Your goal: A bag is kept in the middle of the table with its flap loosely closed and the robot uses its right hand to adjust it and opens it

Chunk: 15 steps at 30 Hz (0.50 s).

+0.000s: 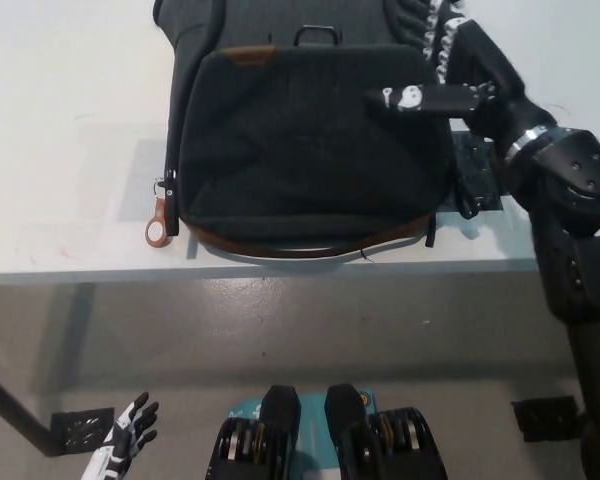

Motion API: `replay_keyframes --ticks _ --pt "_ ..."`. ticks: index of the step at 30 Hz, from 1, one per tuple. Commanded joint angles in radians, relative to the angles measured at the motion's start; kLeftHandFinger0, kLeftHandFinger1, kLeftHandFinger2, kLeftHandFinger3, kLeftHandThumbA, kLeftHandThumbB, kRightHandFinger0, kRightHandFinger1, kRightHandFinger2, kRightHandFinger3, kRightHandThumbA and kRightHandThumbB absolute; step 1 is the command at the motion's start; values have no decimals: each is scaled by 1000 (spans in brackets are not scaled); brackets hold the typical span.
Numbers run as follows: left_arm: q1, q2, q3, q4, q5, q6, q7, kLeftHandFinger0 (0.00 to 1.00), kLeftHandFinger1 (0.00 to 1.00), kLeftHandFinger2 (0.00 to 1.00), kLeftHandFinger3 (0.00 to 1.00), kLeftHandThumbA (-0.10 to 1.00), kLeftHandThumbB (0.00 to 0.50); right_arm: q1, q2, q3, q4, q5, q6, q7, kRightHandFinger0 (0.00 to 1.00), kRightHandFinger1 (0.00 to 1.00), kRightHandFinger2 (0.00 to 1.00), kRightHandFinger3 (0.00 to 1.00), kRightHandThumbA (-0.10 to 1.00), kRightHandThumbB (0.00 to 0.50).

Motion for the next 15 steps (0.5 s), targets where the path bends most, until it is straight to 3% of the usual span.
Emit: replay_keyframes --ticks 1,2,8,12,13,14,15 --pt "-2 22 4 -23 1 6 -13 1000 1000 1000 1000 1000 500 -72 6 29 91 -8 -81 54 1000 1000 1000 1000 1000 270" --pt "-1 23 4 -27 1 10 -14 1000 1000 1000 1000 1000 500 -73 5 40 118 -15 -78 59 1000 1000 1000 1000 1000 254" --pt "-1 27 4 -28 0 7 -13 1000 1000 1000 1000 1000 500 -80 16 65 257 -25 -118 75 1000 1000 1000 1000 1000 317" --pt "-2 29 3 -28 -14 11 -21 1000 1000 1000 1000 1000 500 -89 15 91 333 -36 -131 97 1000 1000 1000 1000 1000 306" --pt "-3 30 3 -30 -17 14 -23 1000 1000 1000 1000 1000 500 -89 15 94 343 -39 -121 93 1000 1000 1000 1000 944 293" --pt "-6 32 3 -30 -19 16 -24 1000 1000 1000 1000 1000 500 -90 15 99 356 -46 -121 81 762 745 753 885 758 300" --pt "-7 32 4 -31 -18 18 -23 1000 1000 1000 1000 1000 500 -91 17 99 368 -49 -125 71 630 628 679 735 680 311"
